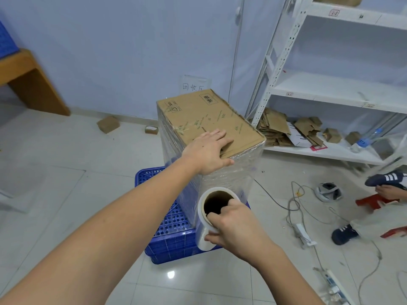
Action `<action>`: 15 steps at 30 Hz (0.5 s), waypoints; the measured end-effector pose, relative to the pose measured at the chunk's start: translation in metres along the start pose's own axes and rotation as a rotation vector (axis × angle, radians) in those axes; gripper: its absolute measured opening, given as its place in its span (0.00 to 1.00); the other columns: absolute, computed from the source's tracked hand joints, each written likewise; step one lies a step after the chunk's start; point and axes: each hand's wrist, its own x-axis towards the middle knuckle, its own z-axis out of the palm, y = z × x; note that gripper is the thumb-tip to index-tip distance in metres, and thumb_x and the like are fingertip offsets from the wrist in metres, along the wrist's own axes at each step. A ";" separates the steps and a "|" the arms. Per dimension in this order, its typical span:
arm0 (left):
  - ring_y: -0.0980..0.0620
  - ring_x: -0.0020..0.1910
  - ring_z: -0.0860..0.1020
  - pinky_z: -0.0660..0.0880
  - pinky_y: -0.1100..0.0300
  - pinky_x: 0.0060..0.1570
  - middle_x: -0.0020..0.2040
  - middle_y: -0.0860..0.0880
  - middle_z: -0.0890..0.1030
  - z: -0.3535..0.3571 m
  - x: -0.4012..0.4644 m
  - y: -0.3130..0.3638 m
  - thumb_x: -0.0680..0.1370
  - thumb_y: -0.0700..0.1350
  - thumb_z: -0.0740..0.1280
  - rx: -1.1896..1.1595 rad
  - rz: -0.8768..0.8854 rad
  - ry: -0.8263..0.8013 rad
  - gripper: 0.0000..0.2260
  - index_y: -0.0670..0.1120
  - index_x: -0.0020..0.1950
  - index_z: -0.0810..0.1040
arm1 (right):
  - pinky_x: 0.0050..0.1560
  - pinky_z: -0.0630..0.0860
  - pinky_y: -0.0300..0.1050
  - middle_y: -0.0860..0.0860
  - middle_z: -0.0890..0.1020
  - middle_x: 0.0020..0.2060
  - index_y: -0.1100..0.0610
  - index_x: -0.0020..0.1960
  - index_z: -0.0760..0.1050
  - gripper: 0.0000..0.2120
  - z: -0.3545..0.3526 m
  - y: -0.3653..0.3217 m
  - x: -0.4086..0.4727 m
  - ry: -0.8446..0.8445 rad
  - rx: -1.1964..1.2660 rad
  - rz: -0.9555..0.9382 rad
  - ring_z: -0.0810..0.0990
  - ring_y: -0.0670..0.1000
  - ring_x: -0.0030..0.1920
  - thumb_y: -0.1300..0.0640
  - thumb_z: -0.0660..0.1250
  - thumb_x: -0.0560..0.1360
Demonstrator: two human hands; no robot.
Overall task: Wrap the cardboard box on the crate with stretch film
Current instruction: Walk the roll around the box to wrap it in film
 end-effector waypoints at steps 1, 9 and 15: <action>0.52 0.83 0.49 0.46 0.53 0.80 0.85 0.52 0.51 0.000 0.000 0.000 0.79 0.70 0.59 0.001 -0.003 0.003 0.36 0.56 0.84 0.56 | 0.33 0.57 0.38 0.46 0.70 0.21 0.50 0.30 0.70 0.22 -0.001 0.000 0.000 -0.001 -0.008 0.006 0.60 0.48 0.29 0.40 0.80 0.55; 0.53 0.83 0.50 0.47 0.53 0.80 0.84 0.53 0.53 0.001 -0.003 -0.001 0.78 0.71 0.60 -0.014 -0.019 0.026 0.37 0.58 0.83 0.57 | 0.32 0.59 0.39 0.44 0.69 0.21 0.50 0.30 0.68 0.28 -0.005 -0.008 -0.002 0.017 0.001 0.071 0.65 0.46 0.26 0.27 0.71 0.61; 0.55 0.82 0.55 0.51 0.52 0.79 0.83 0.55 0.60 -0.001 -0.006 -0.005 0.76 0.72 0.65 -0.111 -0.029 0.067 0.35 0.59 0.80 0.65 | 0.29 0.60 0.41 0.46 0.68 0.20 0.51 0.33 0.70 0.26 -0.006 -0.023 -0.002 0.008 -0.024 0.190 0.61 0.47 0.23 0.35 0.79 0.56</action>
